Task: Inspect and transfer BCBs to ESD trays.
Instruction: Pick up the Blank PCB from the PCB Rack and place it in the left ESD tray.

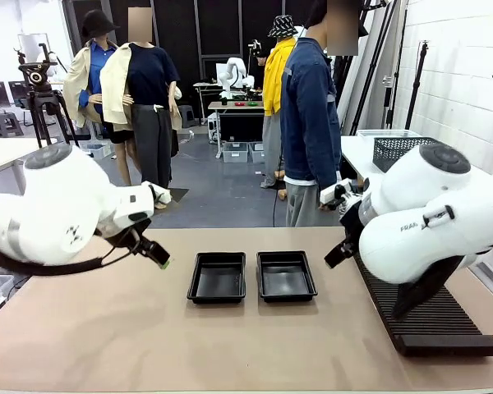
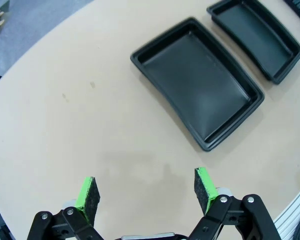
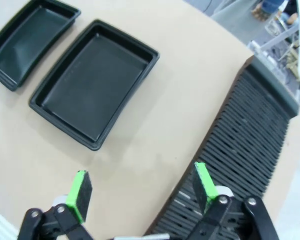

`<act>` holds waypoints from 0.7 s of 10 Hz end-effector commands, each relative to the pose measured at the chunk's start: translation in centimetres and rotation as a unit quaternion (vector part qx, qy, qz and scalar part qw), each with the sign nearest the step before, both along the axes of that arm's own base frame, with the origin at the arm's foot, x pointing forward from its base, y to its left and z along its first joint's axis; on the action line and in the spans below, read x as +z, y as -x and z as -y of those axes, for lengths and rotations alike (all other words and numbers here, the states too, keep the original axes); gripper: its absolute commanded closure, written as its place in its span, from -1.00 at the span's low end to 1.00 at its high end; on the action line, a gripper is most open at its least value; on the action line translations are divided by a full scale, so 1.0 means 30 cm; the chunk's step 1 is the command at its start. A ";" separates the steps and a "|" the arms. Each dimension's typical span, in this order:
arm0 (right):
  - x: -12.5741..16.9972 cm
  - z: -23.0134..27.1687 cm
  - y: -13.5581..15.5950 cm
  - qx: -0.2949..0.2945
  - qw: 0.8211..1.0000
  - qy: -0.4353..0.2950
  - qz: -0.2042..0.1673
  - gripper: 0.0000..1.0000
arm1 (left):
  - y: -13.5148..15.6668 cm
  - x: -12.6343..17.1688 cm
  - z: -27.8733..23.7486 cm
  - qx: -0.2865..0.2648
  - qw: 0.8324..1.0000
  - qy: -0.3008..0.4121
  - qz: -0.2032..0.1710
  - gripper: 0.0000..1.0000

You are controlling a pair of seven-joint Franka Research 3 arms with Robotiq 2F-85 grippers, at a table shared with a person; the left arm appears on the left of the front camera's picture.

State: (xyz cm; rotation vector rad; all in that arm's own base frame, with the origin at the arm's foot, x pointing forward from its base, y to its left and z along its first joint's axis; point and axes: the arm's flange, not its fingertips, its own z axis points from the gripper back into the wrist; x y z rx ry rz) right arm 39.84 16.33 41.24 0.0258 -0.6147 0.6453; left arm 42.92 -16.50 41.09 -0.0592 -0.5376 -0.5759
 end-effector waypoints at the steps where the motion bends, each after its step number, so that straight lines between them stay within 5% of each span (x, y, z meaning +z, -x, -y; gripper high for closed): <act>1: 0.121 0.036 0.005 0.001 1.000 -0.017 -0.007 -1.00 | -0.106 0.087 0.000 -0.004 1.000 0.012 -0.023 -1.00; 4: 0.315 0.132 -0.012 -0.001 0.995 -0.087 -0.051 -1.00 | -0.220 0.261 0.012 0.008 0.997 0.062 -0.053 -1.00; 7: 0.376 0.224 -0.020 0.014 0.984 -0.163 -0.070 -1.00 | -0.231 0.359 -0.050 0.015 0.992 0.108 -0.064 -1.00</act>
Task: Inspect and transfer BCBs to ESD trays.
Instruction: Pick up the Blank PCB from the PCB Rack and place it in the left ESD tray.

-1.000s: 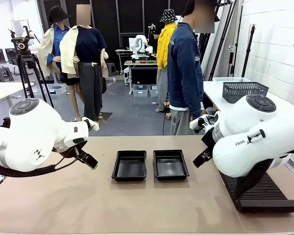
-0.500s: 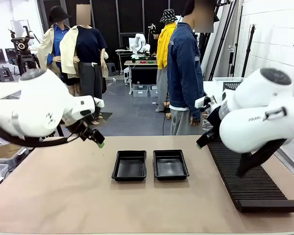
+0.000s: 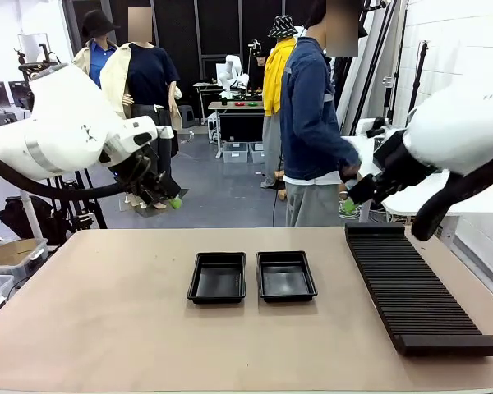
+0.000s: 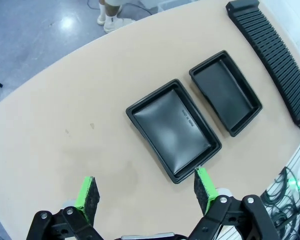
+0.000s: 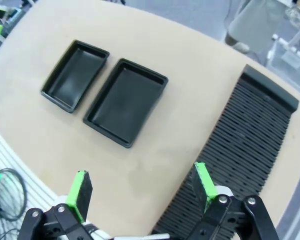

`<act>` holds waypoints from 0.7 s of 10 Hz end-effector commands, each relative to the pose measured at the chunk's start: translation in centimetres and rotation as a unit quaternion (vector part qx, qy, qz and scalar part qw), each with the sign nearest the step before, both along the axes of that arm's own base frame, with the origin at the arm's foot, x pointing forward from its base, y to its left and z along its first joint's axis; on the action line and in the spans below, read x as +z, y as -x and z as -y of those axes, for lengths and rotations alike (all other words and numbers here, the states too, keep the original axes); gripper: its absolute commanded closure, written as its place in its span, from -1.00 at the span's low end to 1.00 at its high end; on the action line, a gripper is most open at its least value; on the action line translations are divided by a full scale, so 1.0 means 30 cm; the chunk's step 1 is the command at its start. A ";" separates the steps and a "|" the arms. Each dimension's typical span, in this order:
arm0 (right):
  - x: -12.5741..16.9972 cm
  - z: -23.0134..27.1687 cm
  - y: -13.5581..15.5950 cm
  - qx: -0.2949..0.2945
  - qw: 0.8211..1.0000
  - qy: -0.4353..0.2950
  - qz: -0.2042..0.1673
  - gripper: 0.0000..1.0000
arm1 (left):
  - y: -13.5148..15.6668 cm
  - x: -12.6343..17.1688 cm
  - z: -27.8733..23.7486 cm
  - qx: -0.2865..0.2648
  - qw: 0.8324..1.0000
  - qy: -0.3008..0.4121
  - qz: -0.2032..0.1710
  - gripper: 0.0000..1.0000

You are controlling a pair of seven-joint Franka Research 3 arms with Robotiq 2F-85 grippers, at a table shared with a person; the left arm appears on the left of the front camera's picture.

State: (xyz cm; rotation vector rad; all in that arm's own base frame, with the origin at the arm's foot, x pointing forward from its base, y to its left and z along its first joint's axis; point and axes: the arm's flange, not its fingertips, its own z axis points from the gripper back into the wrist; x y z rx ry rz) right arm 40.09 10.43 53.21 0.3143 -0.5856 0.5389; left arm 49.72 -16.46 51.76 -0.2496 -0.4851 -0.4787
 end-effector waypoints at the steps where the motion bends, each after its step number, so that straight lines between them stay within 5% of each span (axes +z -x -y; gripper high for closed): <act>1: -0.026 0.064 0.007 0.017 0.999 -0.051 -0.004 -1.00 | 0.006 0.025 -0.093 -0.003 0.999 0.037 -0.013 -1.00; 7: -0.115 0.287 0.163 -0.046 0.995 -0.090 0.028 -1.00 | 0.196 0.097 -0.526 0.050 0.984 0.171 0.017 -1.00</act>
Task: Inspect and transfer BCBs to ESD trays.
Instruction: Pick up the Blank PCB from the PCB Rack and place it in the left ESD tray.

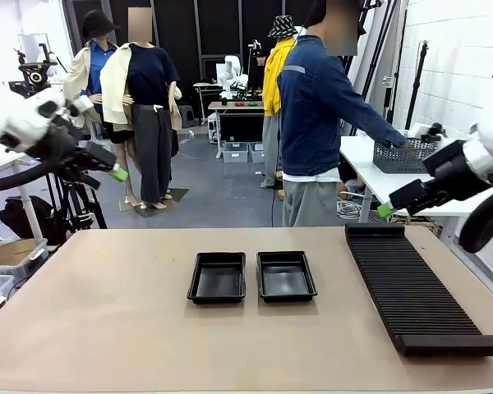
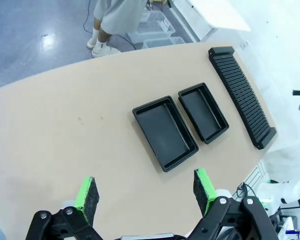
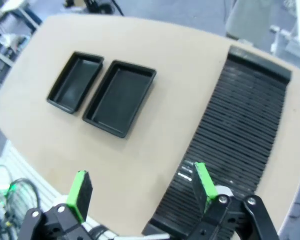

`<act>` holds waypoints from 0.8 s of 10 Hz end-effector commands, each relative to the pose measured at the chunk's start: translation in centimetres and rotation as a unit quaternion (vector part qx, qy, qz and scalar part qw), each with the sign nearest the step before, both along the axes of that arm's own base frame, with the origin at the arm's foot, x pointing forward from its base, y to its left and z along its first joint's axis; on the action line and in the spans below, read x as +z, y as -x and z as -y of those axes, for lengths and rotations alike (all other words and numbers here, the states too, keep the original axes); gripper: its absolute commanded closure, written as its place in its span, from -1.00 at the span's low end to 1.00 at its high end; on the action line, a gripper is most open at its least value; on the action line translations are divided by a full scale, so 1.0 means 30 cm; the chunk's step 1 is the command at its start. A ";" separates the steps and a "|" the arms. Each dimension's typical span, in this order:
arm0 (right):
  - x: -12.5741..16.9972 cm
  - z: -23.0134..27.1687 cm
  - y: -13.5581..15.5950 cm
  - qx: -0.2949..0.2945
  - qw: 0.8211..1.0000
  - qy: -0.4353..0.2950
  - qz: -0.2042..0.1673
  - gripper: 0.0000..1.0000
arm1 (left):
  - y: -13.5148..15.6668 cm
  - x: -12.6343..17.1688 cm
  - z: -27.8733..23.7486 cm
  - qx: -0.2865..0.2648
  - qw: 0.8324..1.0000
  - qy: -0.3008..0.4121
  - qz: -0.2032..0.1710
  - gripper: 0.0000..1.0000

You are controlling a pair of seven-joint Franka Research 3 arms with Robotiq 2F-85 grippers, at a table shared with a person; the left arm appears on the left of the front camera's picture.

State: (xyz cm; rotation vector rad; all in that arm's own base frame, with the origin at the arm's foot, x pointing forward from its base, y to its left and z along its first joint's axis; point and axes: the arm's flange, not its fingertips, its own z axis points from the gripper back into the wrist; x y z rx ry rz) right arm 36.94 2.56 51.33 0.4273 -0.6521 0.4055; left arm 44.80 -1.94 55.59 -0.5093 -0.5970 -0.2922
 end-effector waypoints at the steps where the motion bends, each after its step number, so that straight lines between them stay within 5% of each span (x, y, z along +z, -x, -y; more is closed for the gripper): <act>1: -0.059 0.055 0.084 -0.008 0.999 -0.020 0.029 -1.00 | 0.039 -0.045 -0.101 -0.005 1.000 0.030 -0.002 -1.00; 8: -0.112 0.189 0.209 -0.040 0.997 -0.043 0.048 -1.00 | 0.014 -0.068 -0.440 -0.032 0.989 0.134 -0.055 -1.00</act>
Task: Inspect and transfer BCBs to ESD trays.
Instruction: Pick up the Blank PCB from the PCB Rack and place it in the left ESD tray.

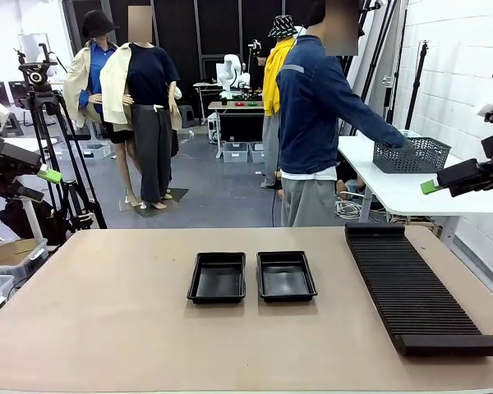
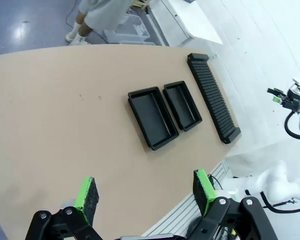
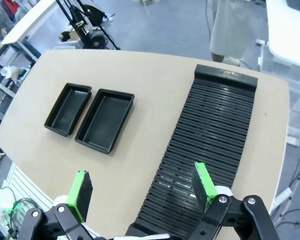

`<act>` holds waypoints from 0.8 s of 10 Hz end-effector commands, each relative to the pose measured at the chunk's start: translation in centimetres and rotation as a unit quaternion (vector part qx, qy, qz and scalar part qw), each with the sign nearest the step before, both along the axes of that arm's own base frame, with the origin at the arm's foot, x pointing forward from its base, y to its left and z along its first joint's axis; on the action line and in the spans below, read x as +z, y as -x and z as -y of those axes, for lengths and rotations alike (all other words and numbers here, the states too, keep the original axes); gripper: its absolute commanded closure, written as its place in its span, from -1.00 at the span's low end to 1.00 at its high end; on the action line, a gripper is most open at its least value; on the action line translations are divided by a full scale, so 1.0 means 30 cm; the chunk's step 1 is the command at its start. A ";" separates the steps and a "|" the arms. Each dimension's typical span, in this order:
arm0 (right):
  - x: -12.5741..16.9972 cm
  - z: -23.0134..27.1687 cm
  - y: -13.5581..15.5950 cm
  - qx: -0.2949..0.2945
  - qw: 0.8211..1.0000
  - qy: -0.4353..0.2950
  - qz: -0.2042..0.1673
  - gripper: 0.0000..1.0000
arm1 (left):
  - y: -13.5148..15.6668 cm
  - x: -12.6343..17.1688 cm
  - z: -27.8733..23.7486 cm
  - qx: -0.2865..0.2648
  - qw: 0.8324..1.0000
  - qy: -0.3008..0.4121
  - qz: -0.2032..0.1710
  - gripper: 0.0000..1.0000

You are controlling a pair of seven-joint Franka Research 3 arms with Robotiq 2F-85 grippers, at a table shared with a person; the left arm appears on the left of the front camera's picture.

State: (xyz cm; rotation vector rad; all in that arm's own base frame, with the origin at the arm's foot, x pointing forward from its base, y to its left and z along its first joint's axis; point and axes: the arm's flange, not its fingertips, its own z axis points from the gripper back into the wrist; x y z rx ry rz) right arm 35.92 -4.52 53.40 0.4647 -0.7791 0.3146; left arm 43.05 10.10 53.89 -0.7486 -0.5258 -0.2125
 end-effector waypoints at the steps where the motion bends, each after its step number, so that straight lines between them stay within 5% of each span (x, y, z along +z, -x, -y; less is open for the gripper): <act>1: -0.186 -0.046 0.177 0.005 1.000 0.002 0.001 -1.00 | -0.052 -0.037 -0.079 -0.022 0.999 0.032 -0.016 -1.00; 2: -0.189 -0.046 0.181 0.005 1.000 0.002 -0.002 -1.00 | -0.051 -0.060 -0.103 -0.023 0.999 0.042 -0.016 -1.00; 3: -0.005 0.006 0.000 -0.001 1.000 -0.002 -0.002 -1.00 | -0.044 -0.066 -0.097 -0.020 0.999 0.036 -0.005 -1.00; 8: -0.005 0.006 0.000 -0.001 1.000 -0.002 -0.002 -1.00 | -0.026 -0.046 -0.064 -0.013 0.999 0.025 -0.020 -1.00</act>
